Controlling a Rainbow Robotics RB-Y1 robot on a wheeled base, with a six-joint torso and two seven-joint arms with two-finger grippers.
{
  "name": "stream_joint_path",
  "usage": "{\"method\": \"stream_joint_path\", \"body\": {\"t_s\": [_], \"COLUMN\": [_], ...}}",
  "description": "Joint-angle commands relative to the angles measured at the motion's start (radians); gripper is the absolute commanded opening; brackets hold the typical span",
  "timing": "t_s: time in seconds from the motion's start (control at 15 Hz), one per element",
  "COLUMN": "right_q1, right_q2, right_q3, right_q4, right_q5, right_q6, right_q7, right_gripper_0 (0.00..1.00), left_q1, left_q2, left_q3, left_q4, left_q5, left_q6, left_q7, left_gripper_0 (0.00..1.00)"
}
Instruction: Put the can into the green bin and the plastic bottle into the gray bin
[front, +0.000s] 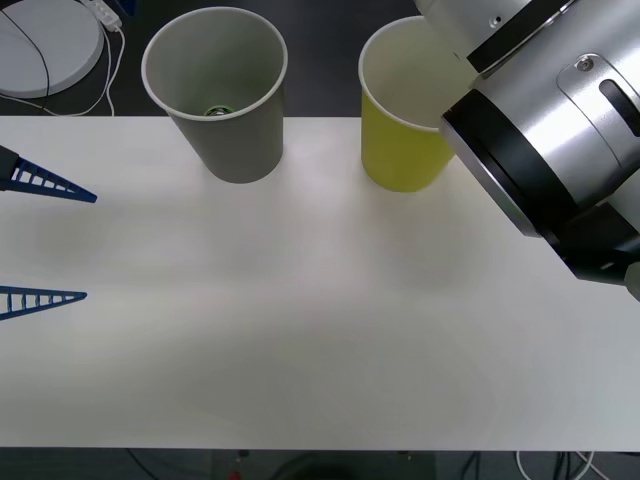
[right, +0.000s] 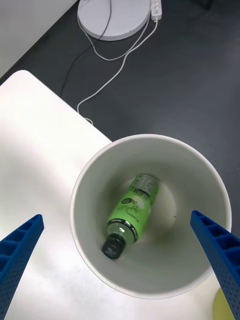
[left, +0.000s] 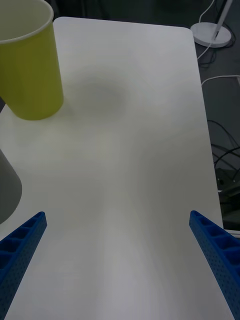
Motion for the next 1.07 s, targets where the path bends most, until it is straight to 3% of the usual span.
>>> {"method": "stream_joint_path", "body": {"t_s": [0.07, 0.73, 1.07], "right_q1": [0.032, 0.219, 0.32], "right_q2": [-0.019, -0.126, -0.195], "right_q3": [-0.007, -0.01, -0.011], "right_q4": [-0.075, -0.452, -0.624], "right_q5": [-0.008, -0.063, -0.14], "right_q6": [-0.043, -0.159, -0.161], "right_q7": [0.007, 0.007, 0.013], "right_gripper_0": [1.0, 1.0, 1.0], "left_q1": [0.0, 0.0, 0.0], "left_q2": [0.0, 0.0, 0.0], "left_q3": [0.0, 0.0, 0.0], "left_q4": [0.0, 0.0, 0.0], "left_q5": [0.0, 0.0, 0.0], "left_q6": [0.0, 0.0, 0.0], "left_q7": [0.0, 0.0, 0.0], "left_gripper_0": [1.0, 1.0, 1.0]}}
